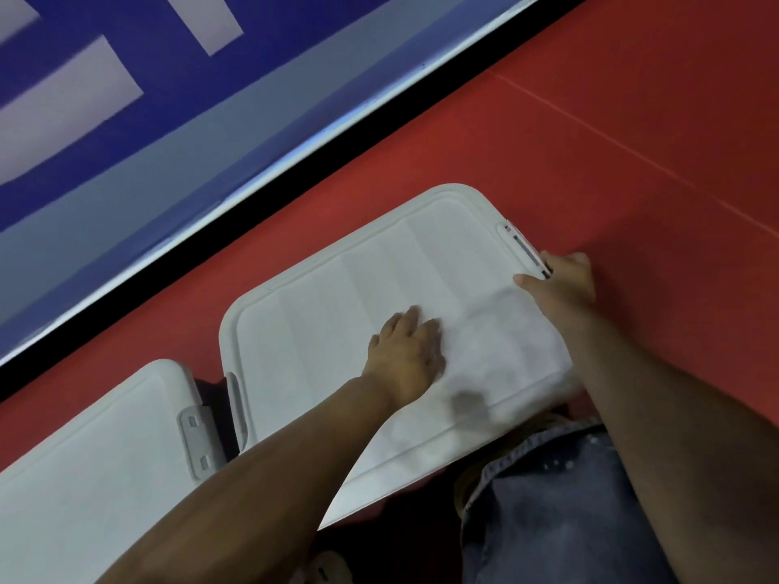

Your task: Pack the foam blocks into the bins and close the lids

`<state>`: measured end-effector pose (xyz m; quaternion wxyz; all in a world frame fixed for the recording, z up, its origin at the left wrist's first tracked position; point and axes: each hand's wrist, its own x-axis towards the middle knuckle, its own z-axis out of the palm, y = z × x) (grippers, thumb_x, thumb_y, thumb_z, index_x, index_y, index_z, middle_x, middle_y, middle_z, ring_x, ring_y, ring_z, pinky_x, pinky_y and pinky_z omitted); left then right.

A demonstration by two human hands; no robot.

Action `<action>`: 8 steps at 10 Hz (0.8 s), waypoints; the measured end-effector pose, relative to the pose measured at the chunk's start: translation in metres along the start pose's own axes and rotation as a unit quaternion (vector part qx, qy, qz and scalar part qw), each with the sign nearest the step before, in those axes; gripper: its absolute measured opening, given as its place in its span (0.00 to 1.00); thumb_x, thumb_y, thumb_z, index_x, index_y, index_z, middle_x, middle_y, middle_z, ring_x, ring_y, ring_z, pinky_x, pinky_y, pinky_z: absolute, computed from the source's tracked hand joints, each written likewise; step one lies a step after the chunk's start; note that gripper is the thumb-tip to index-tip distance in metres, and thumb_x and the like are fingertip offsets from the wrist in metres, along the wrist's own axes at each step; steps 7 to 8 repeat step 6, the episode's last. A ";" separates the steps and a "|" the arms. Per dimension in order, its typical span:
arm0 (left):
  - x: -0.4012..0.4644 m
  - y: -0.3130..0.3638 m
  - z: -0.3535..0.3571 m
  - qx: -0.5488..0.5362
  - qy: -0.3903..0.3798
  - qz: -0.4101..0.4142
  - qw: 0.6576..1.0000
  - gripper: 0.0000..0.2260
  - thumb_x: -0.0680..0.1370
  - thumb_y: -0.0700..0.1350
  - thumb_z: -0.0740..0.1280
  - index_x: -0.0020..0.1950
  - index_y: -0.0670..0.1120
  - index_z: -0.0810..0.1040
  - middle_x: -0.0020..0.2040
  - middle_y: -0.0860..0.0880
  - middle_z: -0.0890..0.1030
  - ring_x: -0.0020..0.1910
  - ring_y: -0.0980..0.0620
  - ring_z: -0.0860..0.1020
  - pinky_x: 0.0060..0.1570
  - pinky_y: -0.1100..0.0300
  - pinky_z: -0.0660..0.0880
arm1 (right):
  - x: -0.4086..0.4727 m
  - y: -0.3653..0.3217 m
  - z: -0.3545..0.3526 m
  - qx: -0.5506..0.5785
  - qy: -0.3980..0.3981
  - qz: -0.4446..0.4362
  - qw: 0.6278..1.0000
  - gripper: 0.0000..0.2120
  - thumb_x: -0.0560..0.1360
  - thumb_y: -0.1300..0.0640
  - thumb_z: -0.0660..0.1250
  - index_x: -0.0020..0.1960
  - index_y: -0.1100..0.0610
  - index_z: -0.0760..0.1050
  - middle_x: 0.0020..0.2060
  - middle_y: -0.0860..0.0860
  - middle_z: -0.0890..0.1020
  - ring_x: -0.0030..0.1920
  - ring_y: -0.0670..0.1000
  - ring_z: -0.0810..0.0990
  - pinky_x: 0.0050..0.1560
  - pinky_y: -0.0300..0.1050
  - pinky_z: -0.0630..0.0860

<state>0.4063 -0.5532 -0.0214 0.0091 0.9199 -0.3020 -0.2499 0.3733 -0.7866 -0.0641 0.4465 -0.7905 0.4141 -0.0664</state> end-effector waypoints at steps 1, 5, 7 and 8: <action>-0.009 -0.009 -0.018 0.005 -0.013 -0.023 1.000 0.27 0.79 0.55 0.58 0.77 0.52 0.55 0.79 0.44 0.50 0.77 0.42 0.49 0.74 0.45 0.54 | -0.001 0.001 0.009 0.001 0.012 0.012 1.000 0.24 0.72 0.56 0.72 0.66 0.61 0.72 0.61 0.59 0.67 0.59 0.60 0.73 0.67 0.49 0.67; -0.081 -0.066 -0.090 0.026 0.091 -0.113 0.989 0.27 0.80 0.50 0.59 0.78 0.52 0.53 0.79 0.45 0.49 0.77 0.43 0.47 0.74 0.44 0.52 | -0.032 -0.030 0.026 -0.233 0.086 -0.010 0.969 0.14 0.78 0.66 0.56 0.62 0.68 0.72 0.59 0.64 0.69 0.59 0.64 0.69 0.64 0.62 0.62; -0.107 -0.094 -0.108 0.006 0.108 -0.131 0.985 0.27 0.80 0.52 0.59 0.78 0.53 0.54 0.79 0.46 0.50 0.77 0.44 0.49 0.74 0.44 0.53 | -0.088 -0.066 0.041 -0.259 -0.053 -0.021 0.964 0.18 0.77 0.55 0.62 0.65 0.59 0.69 0.68 0.58 0.62 0.64 0.60 0.67 0.66 0.59 0.64; -0.107 -0.094 -0.108 0.006 0.108 -0.131 0.985 0.27 0.80 0.52 0.59 0.78 0.53 0.54 0.79 0.46 0.50 0.77 0.44 0.49 0.74 0.44 0.53 | -0.088 -0.066 0.041 -0.259 -0.053 -0.021 0.964 0.18 0.77 0.55 0.62 0.65 0.59 0.69 0.68 0.58 0.62 0.64 0.60 0.67 0.66 0.59 0.64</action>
